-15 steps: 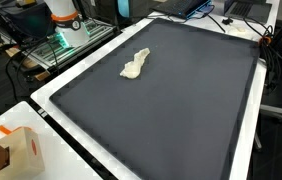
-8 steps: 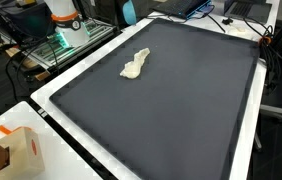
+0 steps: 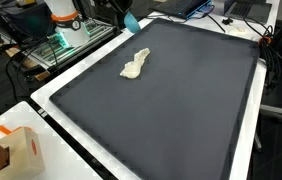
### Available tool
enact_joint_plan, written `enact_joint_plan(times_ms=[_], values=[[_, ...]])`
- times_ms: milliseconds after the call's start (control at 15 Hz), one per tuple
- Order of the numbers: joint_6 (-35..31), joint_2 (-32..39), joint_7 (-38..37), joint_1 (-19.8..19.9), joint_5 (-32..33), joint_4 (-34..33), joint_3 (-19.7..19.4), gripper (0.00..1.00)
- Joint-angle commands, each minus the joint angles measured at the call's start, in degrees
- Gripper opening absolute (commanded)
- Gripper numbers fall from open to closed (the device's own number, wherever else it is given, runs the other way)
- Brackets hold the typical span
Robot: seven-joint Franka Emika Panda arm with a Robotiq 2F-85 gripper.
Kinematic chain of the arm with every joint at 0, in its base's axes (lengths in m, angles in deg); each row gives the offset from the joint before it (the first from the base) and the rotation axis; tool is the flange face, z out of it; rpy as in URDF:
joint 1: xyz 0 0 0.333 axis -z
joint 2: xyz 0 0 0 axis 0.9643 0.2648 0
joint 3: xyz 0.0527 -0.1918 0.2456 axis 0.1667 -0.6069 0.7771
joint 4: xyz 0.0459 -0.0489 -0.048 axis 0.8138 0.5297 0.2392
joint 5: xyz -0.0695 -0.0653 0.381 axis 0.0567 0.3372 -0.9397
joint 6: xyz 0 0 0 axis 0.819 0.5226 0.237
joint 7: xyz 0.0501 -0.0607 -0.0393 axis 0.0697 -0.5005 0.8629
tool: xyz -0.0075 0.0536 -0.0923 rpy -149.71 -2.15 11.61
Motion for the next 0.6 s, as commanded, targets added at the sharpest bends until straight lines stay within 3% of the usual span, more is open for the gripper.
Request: enact_joint_plan(times_ms=[0, 333, 533], values=[[2.66, 1.52, 15.01, -2.4, -8.26, 0.8, -5.94, 0.25], [10.29, 7.59, 32.78, -1.29, -18.58, -0.23, -10.44, 0.25], [15.1, 13.0, 40.09, 1.16, -23.87, -1.2, -10.56, 0.25]])
